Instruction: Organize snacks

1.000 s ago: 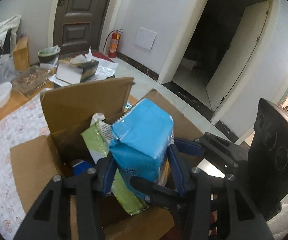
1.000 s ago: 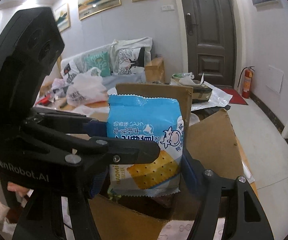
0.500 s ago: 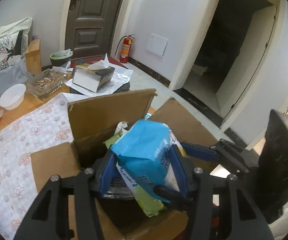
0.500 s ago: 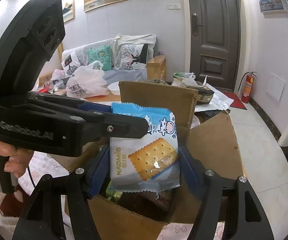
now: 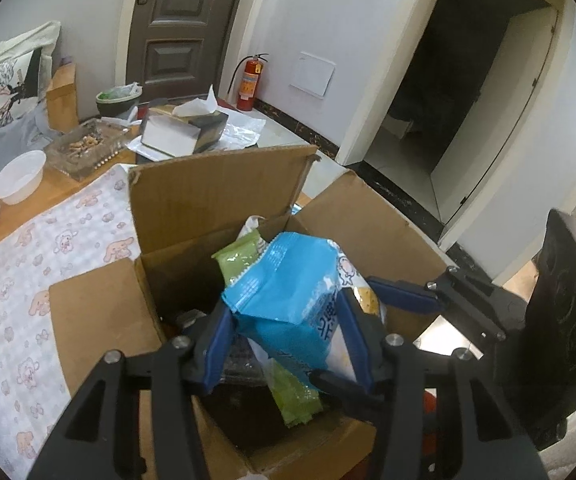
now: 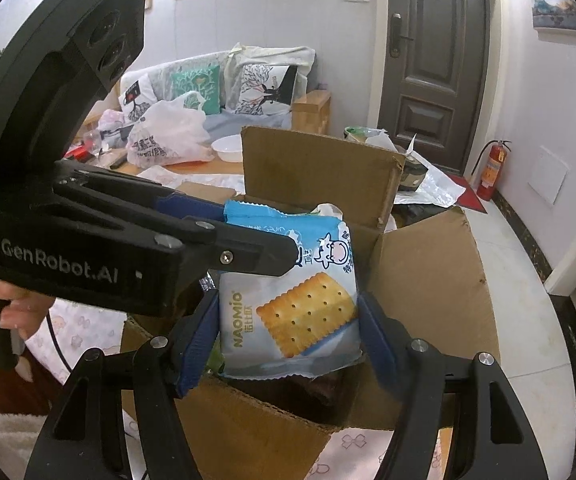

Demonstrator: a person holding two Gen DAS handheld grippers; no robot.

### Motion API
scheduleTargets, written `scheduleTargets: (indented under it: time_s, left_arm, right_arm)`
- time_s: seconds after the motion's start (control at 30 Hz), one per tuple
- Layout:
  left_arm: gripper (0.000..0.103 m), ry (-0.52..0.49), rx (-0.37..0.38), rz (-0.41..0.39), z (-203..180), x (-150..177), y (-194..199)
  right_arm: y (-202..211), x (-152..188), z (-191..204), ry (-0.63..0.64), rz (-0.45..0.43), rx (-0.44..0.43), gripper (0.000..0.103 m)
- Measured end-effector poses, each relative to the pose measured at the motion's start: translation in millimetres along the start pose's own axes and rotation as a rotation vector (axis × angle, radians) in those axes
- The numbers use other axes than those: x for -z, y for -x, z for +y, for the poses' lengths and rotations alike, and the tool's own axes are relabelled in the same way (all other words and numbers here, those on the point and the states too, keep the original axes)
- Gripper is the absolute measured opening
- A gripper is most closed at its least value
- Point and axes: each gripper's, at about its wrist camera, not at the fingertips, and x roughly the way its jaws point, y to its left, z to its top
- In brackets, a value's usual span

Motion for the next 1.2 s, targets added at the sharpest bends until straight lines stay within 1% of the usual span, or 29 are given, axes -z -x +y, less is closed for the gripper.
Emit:
scheduleTargets:
  time_s: [0.07, 0.13, 0.27, 0.33, 0.4, 0.47, 0.53, 0.57, 0.6, 0.77, 0.8, 0.87, 0.93, 1.03, 1.2]
  left_arm:
    - [0.049, 0.010, -0.007, -0.013, 2, 1, 5]
    - [0.053, 0.015, -0.029, -0.031, 3, 1, 12]
    - [0.070, 0.023, -0.043, -0.095, 8, -1, 33]
    - [0.072, 0.016, -0.064, -0.126, 7, -1, 45]
    - [0.080, 0.004, -0.107, -0.165, 6, 2, 59]
    - [0.083, 0.000, -0.144, -0.201, 3, 6, 72]
    - [0.086, 0.001, -0.186, -0.230, 2, 11, 84]
    - [0.089, 0.003, -0.213, -0.249, 1, 15, 92]
    - [0.091, 0.005, -0.238, -0.274, 1, 19, 99]
    - [0.092, 0.022, -0.319, -0.383, 1, 42, 127]
    - [0.092, 0.029, -0.334, -0.406, 1, 48, 130]
    - [0.092, 0.031, -0.357, -0.427, 2, 57, 132]
    - [0.092, 0.031, -0.361, -0.444, 3, 67, 135]
    - [0.092, 0.040, -0.391, -0.468, 9, 79, 141]
    - [0.092, 0.046, -0.408, -0.480, 10, 88, 147]
  right_arm:
    - [2, 0, 0, -0.006, -0.004, -0.011, 0.068]
    - [4, -1, -1, -0.009, -0.009, -0.006, 0.072]
    - [9, -4, -3, -0.019, -0.024, 0.001, 0.075]
    - [14, -5, -3, -0.021, -0.036, 0.006, 0.076]
    - [19, -7, -2, -0.022, -0.052, 0.005, 0.078]
    - [25, -9, -2, -0.025, -0.074, 0.004, 0.080]
    - [36, -12, -1, -0.026, -0.121, 0.002, 0.083]
    - [42, -14, 0, -0.025, -0.146, -0.001, 0.084]
    - [47, -15, 1, -0.024, -0.169, -0.004, 0.087]
    - [76, -19, 17, 0.003, -0.312, 0.002, 0.102]
    - [79, -18, 21, 0.003, -0.328, 0.007, 0.103]
    - [85, -14, 28, -0.015, -0.361, 0.017, 0.103]
    - [90, -7, 32, -0.037, -0.393, 0.015, 0.103]
    - [94, 0, 33, -0.060, -0.409, -0.002, 0.103]
    - [92, 1, 36, -0.063, -0.399, -0.001, 0.103]
